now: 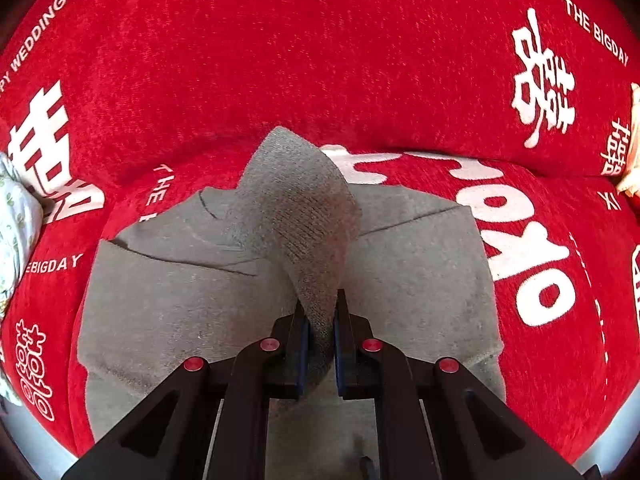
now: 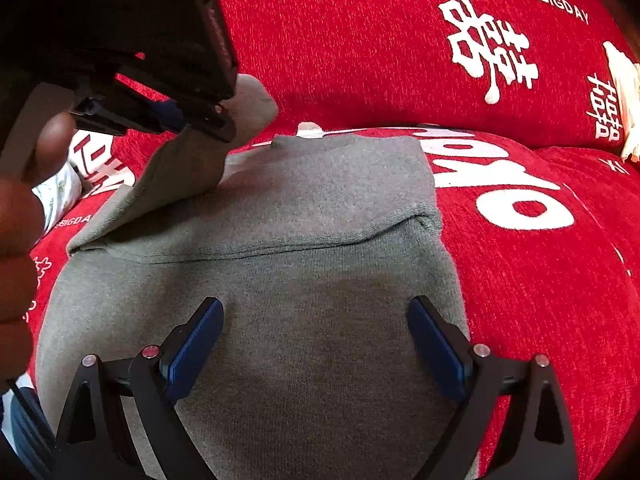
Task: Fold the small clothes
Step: 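Lower the sleeve onto the folded sleeve and open the left tool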
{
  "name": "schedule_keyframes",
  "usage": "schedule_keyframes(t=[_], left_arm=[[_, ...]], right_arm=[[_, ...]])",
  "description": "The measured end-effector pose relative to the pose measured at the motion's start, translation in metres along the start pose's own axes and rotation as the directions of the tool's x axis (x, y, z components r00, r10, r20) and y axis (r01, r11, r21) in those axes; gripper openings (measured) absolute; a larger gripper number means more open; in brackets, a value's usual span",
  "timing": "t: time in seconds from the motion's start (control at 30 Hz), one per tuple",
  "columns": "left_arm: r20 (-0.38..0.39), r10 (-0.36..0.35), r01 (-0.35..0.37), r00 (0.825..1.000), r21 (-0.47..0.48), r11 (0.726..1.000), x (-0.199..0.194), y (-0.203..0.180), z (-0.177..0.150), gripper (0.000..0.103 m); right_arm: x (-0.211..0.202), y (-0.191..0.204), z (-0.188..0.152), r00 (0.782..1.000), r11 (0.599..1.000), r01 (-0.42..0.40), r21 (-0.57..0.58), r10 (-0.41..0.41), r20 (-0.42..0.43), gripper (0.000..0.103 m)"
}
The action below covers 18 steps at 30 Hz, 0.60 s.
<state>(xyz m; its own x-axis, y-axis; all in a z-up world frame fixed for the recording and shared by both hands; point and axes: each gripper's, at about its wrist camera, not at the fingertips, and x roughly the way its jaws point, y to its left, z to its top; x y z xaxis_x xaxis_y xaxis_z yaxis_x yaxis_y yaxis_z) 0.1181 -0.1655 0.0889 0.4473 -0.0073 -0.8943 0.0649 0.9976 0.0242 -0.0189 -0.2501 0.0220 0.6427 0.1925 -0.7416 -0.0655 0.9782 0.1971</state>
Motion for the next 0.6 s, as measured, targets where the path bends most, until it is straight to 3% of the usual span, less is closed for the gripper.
schedule_keyframes(t=[0.33,0.6], left_arm=[[-0.039,-0.038,0.040,0.999,0.047,0.998,0.018,-0.013,-0.005,0.011],[-0.067,-0.055,0.060,0.996,0.070,0.996,0.034,-0.021,-0.008,0.011]], right_arm=[[-0.003,0.000,-0.002,1.000,1.000,-0.002,-0.004,0.002,-0.006,0.095],[-0.017,0.006,-0.023,0.998,0.993,0.057,-0.103,-0.057,-0.001,0.095]])
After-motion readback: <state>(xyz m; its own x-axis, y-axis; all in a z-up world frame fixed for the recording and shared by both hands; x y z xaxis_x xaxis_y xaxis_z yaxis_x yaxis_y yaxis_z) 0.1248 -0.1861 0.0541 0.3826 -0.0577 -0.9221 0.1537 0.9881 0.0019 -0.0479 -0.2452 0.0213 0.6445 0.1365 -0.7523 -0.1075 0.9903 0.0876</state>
